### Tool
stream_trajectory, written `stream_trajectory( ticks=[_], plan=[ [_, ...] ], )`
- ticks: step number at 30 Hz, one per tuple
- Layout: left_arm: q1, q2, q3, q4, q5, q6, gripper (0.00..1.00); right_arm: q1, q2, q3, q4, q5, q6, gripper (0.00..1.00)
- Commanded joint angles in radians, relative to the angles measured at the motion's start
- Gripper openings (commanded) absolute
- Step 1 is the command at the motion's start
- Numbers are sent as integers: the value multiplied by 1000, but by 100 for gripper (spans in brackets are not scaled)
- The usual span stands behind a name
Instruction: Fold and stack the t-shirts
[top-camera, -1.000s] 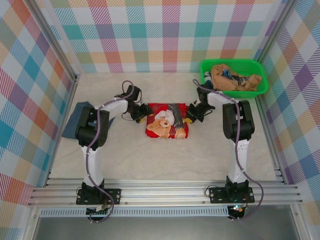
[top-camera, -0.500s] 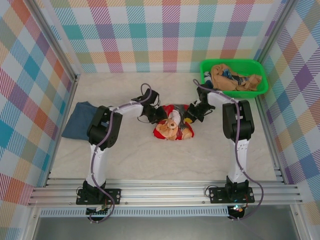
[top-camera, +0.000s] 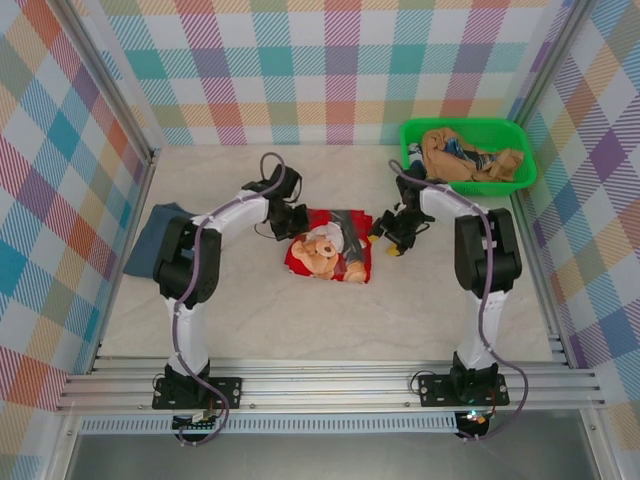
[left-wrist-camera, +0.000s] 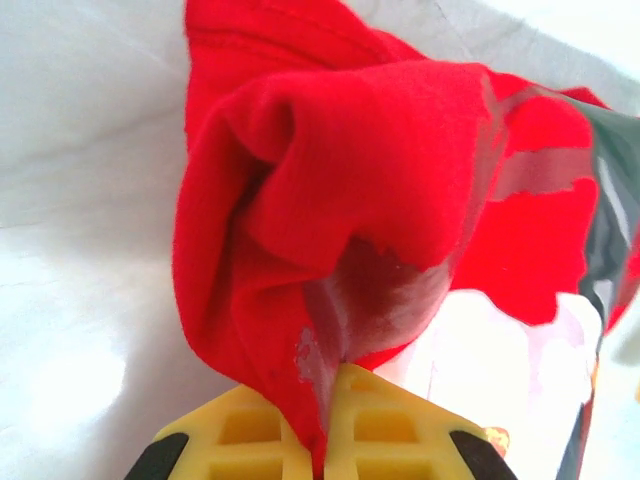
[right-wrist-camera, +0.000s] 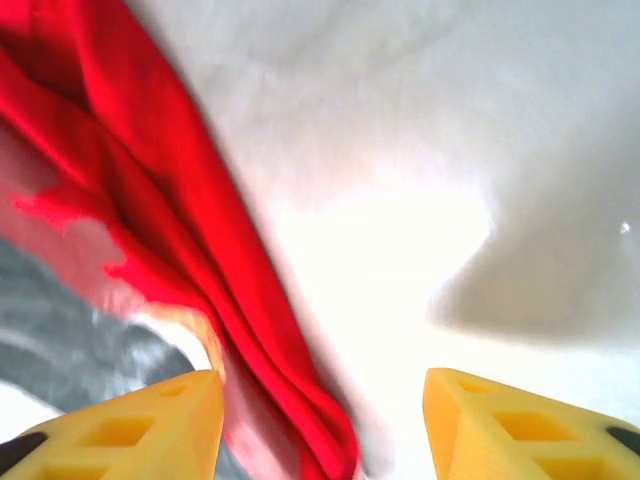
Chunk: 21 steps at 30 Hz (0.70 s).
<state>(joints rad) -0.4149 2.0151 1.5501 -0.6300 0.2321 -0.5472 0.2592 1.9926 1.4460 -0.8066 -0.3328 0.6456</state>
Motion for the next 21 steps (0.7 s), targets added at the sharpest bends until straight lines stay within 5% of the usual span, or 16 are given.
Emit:
stream_trajectory(
  ticks=[1,7,21],
  plan=[
    [22,-104,34,-183,-50,159,0,17,-120,-45,-36,41,0,56],
    [60,-192,45,-354,-128,311,0,19,-190,-83,-54,15,-31,55],
    [211,-303,117,-465,-335,523,0,23,-236,-119,-51,-68,-71,52]
  ],
)
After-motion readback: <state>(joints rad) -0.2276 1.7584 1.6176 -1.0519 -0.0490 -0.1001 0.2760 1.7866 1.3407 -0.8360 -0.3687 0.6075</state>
